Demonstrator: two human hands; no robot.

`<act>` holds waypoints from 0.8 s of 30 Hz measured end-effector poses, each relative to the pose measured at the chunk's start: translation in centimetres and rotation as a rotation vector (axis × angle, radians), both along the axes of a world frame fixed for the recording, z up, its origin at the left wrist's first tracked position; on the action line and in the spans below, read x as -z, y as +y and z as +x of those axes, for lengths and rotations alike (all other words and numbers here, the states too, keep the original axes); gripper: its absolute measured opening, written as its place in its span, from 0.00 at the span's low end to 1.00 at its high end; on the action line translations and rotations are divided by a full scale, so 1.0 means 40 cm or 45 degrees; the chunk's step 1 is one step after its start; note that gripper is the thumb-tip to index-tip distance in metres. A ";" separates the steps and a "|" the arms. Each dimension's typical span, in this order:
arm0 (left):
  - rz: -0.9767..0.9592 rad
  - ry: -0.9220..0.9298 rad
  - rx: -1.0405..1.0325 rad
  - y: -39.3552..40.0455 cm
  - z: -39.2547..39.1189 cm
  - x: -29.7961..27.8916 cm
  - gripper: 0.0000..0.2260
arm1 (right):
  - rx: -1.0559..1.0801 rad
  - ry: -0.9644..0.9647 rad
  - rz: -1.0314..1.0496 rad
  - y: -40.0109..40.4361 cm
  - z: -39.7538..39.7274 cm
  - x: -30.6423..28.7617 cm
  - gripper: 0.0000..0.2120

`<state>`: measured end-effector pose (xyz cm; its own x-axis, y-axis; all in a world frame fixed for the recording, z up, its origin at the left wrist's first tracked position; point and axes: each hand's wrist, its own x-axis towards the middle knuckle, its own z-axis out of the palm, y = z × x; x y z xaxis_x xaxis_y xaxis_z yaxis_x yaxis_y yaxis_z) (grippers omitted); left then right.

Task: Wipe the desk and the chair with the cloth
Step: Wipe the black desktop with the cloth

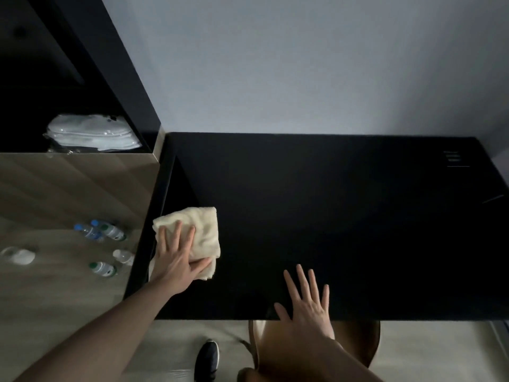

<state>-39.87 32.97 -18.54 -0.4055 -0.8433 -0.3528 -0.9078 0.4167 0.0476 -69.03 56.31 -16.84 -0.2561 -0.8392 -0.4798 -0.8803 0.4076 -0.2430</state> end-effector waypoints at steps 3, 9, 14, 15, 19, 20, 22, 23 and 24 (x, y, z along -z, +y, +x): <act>-0.016 0.001 -0.272 0.073 -0.160 -0.033 0.46 | -0.021 -0.034 -0.070 0.024 -0.064 0.005 0.37; 0.257 0.073 -0.200 0.199 -0.474 -0.080 0.44 | 0.125 0.046 0.076 0.149 -0.302 0.001 0.38; 0.288 0.468 -0.221 0.230 -0.444 -0.132 0.40 | 0.154 0.008 0.123 0.164 -0.373 -0.047 0.39; 0.244 0.485 -0.243 0.240 -0.407 -0.136 0.40 | 0.127 0.004 0.091 0.142 -0.359 -0.062 0.39; 0.142 0.224 -0.345 0.286 -0.234 -0.111 0.44 | -0.007 -0.093 -0.116 -0.010 -0.222 -0.118 0.38; 0.133 0.169 -0.372 0.291 -0.193 -0.098 0.46 | -0.040 -0.118 -0.152 -0.053 -0.180 -0.128 0.38; 0.179 0.107 -0.456 0.298 -0.121 -0.075 0.51 | -0.158 -0.143 -0.187 -0.133 -0.099 -0.137 0.39; 0.206 0.090 -0.485 0.298 -0.094 -0.062 0.53 | -0.225 -0.151 -0.188 -0.172 -0.064 -0.133 0.39; 0.222 0.080 -0.490 0.299 -0.075 -0.050 0.54 | -0.278 -0.151 -0.176 -0.210 -0.032 -0.130 0.39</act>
<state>-42.86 44.92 -16.55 -0.0982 -0.8674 -0.4879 -0.9886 0.0289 0.1475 -70.32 47.93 -11.64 -0.0106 -0.9277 -0.3731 -0.9057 0.1671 -0.3896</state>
